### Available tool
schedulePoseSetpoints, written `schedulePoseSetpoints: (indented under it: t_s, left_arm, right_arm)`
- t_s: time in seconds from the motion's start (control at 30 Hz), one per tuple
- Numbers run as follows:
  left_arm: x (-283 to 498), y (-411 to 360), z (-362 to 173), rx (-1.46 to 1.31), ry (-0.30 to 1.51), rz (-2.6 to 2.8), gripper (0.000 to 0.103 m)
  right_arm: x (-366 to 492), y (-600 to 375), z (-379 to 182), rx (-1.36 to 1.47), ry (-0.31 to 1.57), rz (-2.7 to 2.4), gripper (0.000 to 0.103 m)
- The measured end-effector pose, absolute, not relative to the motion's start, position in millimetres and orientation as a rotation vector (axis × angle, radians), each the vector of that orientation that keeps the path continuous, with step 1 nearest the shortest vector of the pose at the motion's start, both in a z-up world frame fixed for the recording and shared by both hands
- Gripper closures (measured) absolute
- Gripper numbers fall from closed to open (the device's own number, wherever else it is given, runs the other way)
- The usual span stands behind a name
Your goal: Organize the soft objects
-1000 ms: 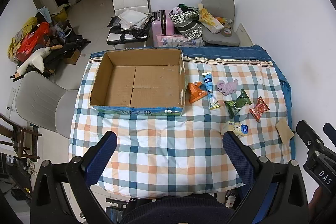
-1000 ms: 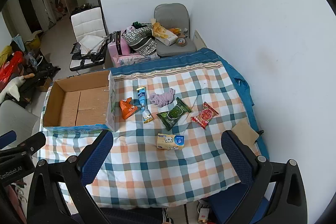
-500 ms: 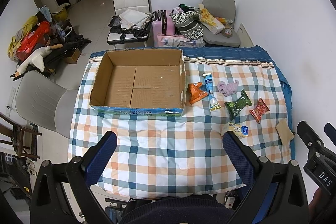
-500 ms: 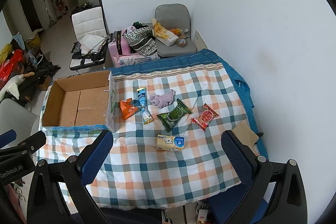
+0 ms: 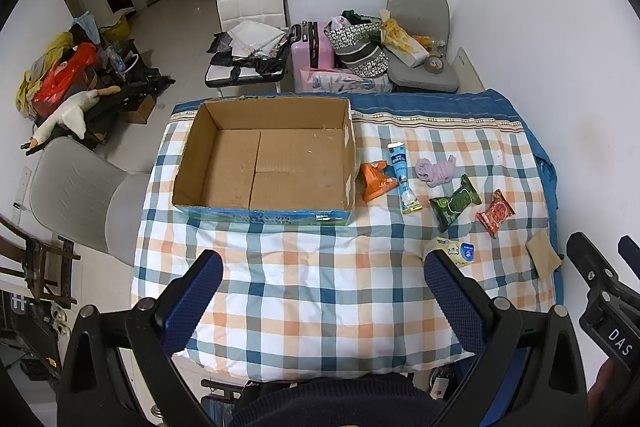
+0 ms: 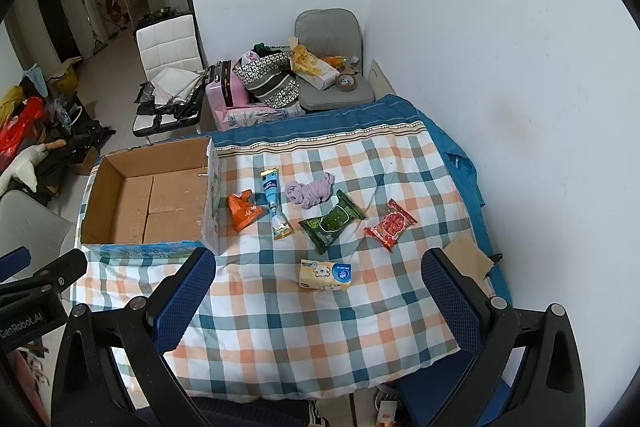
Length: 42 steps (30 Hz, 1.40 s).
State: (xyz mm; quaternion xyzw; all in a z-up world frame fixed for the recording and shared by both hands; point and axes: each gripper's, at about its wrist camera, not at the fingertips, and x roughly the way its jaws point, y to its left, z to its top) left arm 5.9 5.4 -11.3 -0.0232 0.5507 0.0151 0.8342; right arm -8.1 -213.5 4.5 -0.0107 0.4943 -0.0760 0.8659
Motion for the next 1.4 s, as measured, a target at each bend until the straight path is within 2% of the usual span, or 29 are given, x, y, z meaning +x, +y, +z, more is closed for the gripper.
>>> schedulePoseSetpoints:
  t_s: [1.4]
  left_arm:
    - [9.4, 7.7, -11.8, -0.05, 1.168, 0.033, 0.0]
  right_arm:
    - [-2.7, -211.9, 7.0, -0.019, 1.039, -0.16, 0.0]
